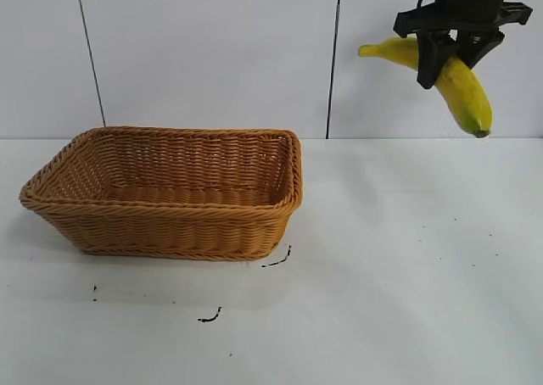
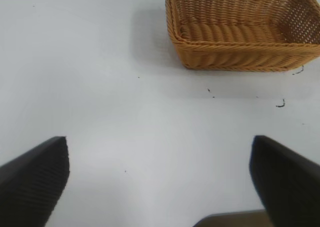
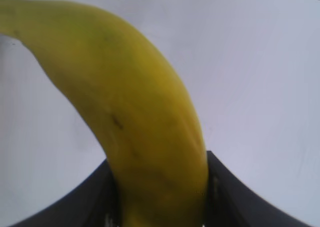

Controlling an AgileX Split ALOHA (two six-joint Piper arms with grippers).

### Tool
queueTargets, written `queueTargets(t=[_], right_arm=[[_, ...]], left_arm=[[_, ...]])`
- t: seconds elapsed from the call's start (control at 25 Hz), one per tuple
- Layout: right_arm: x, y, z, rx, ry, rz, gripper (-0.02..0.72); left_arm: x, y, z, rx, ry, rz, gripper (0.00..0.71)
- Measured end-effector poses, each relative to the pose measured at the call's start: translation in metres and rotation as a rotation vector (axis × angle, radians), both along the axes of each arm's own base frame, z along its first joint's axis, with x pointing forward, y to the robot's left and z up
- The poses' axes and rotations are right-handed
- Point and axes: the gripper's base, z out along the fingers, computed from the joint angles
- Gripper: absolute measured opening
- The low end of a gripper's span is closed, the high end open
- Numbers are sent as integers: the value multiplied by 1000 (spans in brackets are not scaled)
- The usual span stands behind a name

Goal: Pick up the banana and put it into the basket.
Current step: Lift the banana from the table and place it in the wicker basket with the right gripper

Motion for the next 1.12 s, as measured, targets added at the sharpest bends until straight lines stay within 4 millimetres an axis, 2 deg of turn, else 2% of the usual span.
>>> queueTargets(t=[0.16, 0.44, 0.8, 1.0, 1.12], right_arm=[[-4, 27, 1, -12, -3, 93, 318], [-17, 96, 3, -6, -60, 258, 318], [-35, 214, 10, 26, -282, 565, 318], [-48, 267, -7, -12, -419, 740, 318], [-46, 280, -28, -65, -451, 782, 318]], left_arm=[[0, 0, 0, 0, 0, 0, 695], [0, 0, 0, 0, 0, 0, 695], [0, 0, 0, 0, 0, 0, 695], [0, 0, 0, 0, 0, 0, 695], [0, 0, 0, 0, 0, 0, 695]])
